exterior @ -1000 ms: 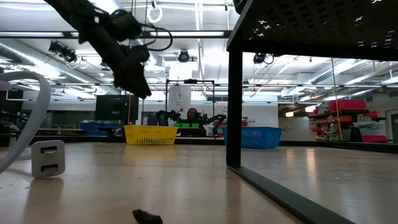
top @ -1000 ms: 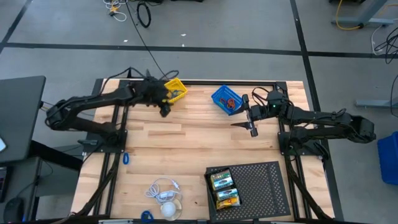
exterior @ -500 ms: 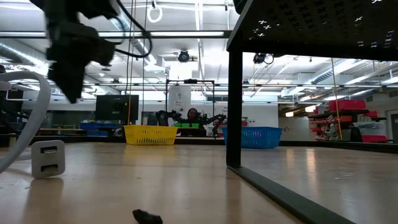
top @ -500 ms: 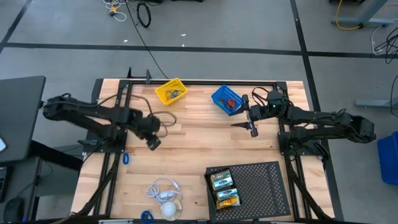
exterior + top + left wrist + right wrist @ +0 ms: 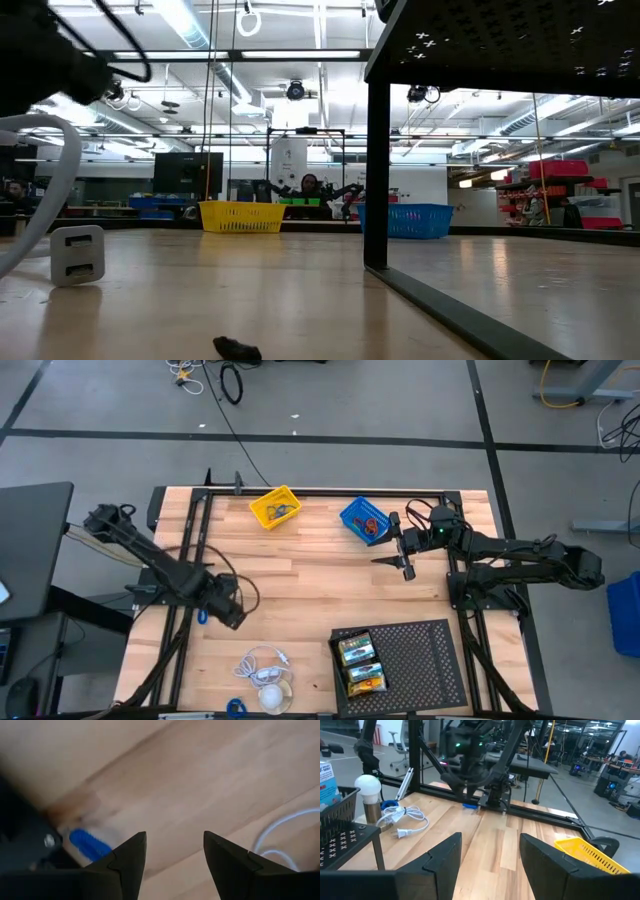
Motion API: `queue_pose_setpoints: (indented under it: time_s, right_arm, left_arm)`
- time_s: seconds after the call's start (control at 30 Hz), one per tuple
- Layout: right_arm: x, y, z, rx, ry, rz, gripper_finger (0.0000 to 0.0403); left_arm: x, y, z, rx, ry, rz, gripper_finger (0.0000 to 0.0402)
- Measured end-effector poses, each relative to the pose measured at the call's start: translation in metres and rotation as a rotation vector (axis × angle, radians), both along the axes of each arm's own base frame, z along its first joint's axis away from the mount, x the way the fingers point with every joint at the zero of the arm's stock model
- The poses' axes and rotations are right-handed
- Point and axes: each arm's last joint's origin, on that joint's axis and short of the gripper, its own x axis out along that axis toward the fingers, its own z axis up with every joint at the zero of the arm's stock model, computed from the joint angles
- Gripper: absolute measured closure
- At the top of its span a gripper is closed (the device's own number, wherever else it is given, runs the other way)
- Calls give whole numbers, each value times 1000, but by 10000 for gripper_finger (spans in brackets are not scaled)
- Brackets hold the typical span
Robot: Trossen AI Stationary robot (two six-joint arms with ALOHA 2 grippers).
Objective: Pick & Place Office Desk Supplies
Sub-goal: Put the blue spring keychain into the blue basket
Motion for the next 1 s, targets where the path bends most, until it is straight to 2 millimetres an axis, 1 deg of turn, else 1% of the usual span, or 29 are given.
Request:
queue_pose_setpoints:
  time_s: [0.13, 0.3, 0.37, 0.47, 0.6, 0.67, 0.77, 0.9, 1.0]
  right_arm:
    - [0, 0, 0, -1, -1, 0, 195]
    - [0, 0, 0, -4, -3, 2, 195]
    - [0, 0, 0, -6, -5, 4, 195]
    - [0, 0, 0, -7, -5, 13, 195]
    - [0, 1, 0, -6, -7, 23, 195]
    - [0, 1, 0, -6, -6, 23, 195]
    - [0, 1, 0, -6, -7, 28, 195]
    - [0, 1, 1, -1, -6, 29, 195]
    - [0, 1, 1, 0, -6, 29, 195]
  left_arm:
    - [-4, -15, -12, 1, 108, 21, 197]
    - [-19, -27, -22, 12, 316, 39, 197]
    - [-21, -31, -24, 6, 341, 44, 197]
    - [-23, -34, -30, -13, 310, 53, 197]
    - [-19, -36, -46, -42, 194, 55, 197]
    - [-22, -33, -54, -39, 192, 61, 197]
    - [-29, -27, -62, -15, 234, 81, 197]
    - [-32, -25, -62, -7, 260, 75, 197]
    - [-24, -29, -54, -32, 222, 62, 197]
